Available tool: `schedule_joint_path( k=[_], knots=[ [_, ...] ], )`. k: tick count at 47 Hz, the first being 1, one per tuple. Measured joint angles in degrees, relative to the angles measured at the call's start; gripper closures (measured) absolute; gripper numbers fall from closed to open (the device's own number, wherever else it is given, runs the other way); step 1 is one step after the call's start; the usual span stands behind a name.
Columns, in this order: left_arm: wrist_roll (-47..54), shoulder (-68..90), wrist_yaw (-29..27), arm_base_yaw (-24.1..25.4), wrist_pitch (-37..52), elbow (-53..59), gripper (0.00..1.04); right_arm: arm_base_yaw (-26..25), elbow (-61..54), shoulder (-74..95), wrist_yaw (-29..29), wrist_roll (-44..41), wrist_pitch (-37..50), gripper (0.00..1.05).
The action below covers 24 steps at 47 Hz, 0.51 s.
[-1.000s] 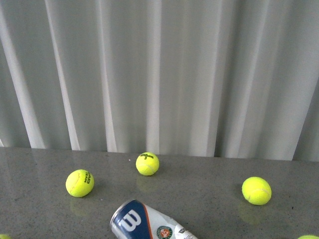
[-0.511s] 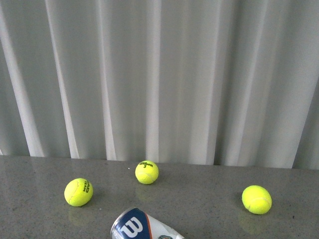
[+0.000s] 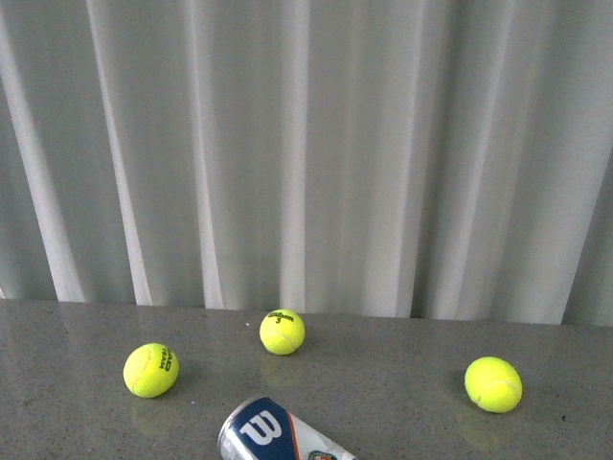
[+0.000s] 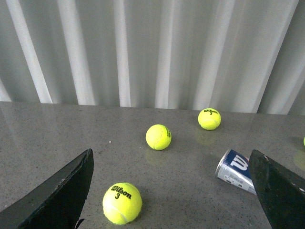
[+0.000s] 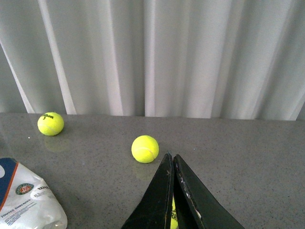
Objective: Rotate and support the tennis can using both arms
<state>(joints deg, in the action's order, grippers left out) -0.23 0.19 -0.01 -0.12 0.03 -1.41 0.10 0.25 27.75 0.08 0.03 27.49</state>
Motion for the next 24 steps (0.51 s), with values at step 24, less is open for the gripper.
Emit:
schedule_joint_path(
  k=[24],
  knots=[
    [0.0, 0.0, 0.0, 0.0, 0.0, 0.0, 0.07, 0.0, 0.0, -13.0, 0.0, 0.0, -12.5, 1.01]
  ],
)
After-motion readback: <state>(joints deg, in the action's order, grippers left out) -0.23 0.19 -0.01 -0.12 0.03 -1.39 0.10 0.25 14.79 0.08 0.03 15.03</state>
